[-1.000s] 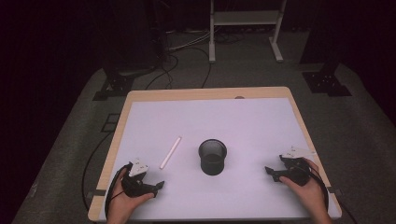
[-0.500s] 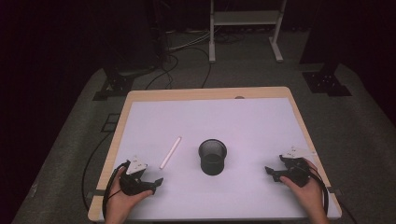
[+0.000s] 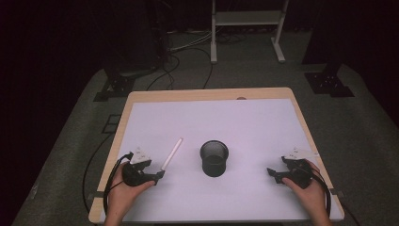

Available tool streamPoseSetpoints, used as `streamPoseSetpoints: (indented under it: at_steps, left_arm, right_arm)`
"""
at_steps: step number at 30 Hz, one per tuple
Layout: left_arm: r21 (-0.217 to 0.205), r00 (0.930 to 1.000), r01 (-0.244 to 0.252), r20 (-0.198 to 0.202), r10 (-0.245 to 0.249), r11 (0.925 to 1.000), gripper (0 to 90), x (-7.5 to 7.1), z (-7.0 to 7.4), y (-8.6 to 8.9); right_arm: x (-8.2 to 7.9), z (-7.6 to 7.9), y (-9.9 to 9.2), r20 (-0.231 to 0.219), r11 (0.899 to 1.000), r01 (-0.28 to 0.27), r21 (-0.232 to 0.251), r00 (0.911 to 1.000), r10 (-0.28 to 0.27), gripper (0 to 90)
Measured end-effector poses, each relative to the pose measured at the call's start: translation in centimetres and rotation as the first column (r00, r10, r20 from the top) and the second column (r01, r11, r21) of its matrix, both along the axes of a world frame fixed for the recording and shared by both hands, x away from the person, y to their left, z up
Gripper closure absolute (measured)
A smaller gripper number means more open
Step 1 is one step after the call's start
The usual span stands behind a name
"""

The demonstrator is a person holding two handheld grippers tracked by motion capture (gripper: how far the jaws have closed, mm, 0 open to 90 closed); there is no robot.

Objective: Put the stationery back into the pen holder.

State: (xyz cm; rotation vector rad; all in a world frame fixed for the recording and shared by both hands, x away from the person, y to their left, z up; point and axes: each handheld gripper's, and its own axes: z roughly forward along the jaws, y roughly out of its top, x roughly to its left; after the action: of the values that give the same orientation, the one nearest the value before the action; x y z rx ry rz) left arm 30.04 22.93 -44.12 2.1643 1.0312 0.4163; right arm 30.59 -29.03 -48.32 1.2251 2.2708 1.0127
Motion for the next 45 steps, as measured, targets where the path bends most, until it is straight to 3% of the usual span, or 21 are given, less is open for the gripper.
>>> streamPoseSetpoints:
  at_steps: [11,27,37,45]
  left_arm:
    - [-0.017,0.9993,-0.015,-0.036,0.015,0.9997,38.1,1.7,1.8,-1.2]
    - [0.017,0.9933,-0.037,-0.109,0.039,0.9992,50.8,4.9,3.9,-3.5]
    - [0.070,0.9855,-0.056,-0.156,0.067,0.9960,63.3,7.3,4.6,-4.7]
    - [0.115,0.9717,-0.051,-0.224,0.075,0.9921,71.5,9.4,4.0,-5.9]
  right_arm:
    - [0.0,0.0,0.0,0.001,1.000,-0.001,0.000,1.0000,0.001,18.6]
    - [0.0,0.0,0.0,0.000,1.000,-0.001,0.001,1.0000,0.001,18.6]
    - [0.0,0.0,0.0,0.000,1.000,-0.001,0.001,1.0000,0.001,18.6]
    - [0.0,0.0,0.0,-0.001,1.000,-0.002,0.000,1.0000,0.002,18.6]
